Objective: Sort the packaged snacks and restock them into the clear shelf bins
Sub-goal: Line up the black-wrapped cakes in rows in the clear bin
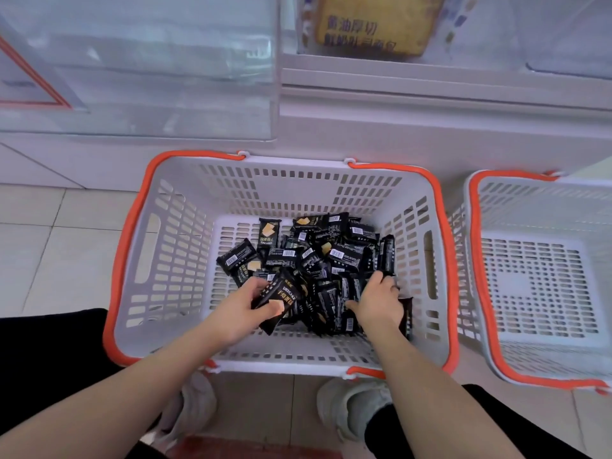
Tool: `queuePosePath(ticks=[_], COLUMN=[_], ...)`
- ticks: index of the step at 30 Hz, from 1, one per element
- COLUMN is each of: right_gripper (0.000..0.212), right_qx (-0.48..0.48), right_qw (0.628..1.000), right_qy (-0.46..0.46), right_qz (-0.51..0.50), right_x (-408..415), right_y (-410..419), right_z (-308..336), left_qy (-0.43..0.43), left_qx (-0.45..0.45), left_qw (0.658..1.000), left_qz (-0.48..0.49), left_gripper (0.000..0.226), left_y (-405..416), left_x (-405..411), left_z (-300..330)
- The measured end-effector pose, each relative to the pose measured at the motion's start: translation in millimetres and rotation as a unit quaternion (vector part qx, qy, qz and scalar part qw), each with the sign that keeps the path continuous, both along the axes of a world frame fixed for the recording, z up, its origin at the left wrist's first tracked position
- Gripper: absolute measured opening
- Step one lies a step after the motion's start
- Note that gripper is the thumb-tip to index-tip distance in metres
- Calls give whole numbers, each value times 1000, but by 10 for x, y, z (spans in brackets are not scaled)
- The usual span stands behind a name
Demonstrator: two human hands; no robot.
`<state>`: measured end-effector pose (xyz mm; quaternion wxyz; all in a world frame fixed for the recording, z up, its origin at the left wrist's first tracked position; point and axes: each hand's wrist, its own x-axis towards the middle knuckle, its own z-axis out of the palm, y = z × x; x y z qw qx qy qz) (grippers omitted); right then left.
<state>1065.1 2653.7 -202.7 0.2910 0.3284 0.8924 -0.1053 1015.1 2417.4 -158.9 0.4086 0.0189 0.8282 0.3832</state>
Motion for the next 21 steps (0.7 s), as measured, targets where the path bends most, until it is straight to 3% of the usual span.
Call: queuePosePath(ticks=[4, 6, 7, 8, 10, 11, 12, 14, 16, 17, 19, 21], right_gripper=[42, 33, 28, 23, 16, 17, 20, 24, 23, 23, 28, 32], right_qx=[-43, -124, -185, -265, -441, -509, -556, -610, -628, -630, -619, -591], right_qw=[995, 968, 934, 874, 710, 644, 601, 557, 553, 570, 631, 701], right_qy=[74, 153, 190, 218, 242, 251, 261, 280, 288, 287, 287, 289], right_qz=[-48, -152, -241, -344, -492, -513, -511, -490, -464, -442, -369, -276], right_x=[40, 43, 23, -9, -51, -56, -59, -72, -97, -113, -140, -173], right_y=[28, 36, 35, 30, -13, -42, -71, -155, -253, -304, -411, -522], right_z=[24, 126, 216, 324, 555, 664, 763, 954, 1140, 1231, 1392, 1563], left_qy=[-10, -11, -2, 10, 25, 28, 30, 29, 5, -17, -53, -30], left_qx=[32, 56, 62, 67, 89, 106, 131, 196, 262, 296, 350, 367], left_qw=[999, 997, 997, 996, 994, 991, 987, 973, 954, 942, 922, 922], left_qz=[27, 46, 47, 50, 63, 76, 89, 118, 145, 157, 158, 117], left_gripper=[47, 37, 31, 27, 31, 34, 32, 24, 22, 22, 27, 31], left_y=[32, 73, 102, 133, 178, 197, 213, 218, 194, 174, 137, 105], left_x=[-67, -89, -102, -122, -168, -190, -211, -239, -256, -259, -260, -256], left_z=[52, 118, 180, 244, 369, 428, 499, 640, 805, 890, 1051, 1220])
